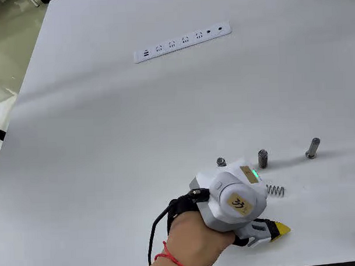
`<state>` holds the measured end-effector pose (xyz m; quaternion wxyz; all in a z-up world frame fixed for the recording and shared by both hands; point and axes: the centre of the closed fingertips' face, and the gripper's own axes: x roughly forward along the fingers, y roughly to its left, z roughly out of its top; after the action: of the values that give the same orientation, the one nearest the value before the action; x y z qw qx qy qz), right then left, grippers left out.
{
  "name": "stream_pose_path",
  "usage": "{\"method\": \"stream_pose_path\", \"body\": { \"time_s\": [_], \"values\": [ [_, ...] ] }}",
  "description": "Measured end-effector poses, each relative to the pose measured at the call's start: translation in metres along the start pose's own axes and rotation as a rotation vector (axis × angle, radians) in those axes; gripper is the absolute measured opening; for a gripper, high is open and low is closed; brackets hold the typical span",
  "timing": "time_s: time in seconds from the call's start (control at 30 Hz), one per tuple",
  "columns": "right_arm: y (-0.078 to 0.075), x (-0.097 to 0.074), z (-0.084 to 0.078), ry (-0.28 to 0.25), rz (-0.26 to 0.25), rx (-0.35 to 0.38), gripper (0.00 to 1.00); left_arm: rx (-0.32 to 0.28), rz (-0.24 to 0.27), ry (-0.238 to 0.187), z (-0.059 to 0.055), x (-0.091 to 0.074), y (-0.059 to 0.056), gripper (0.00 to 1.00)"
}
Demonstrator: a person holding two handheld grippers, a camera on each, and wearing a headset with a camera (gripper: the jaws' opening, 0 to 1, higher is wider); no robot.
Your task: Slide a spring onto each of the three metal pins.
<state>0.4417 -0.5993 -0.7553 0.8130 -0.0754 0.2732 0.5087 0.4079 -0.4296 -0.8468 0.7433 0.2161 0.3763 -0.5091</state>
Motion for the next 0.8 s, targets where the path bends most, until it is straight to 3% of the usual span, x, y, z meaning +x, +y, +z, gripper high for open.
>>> {"method": "stream_pose_path", "body": {
  "time_s": [0.4,0.8],
  "values": [
    [-0.006,-0.013,-0.016,0.023,0.004,-0.006,0.83,0.074,0.04,0.031,-0.007,-0.003,0.009,0.37],
    [-0.006,-0.016,-0.015,0.008,-0.017,-0.006,0.81,0.126,0.031,0.055,-0.008,-0.003,0.005,0.23]
  ]
}}
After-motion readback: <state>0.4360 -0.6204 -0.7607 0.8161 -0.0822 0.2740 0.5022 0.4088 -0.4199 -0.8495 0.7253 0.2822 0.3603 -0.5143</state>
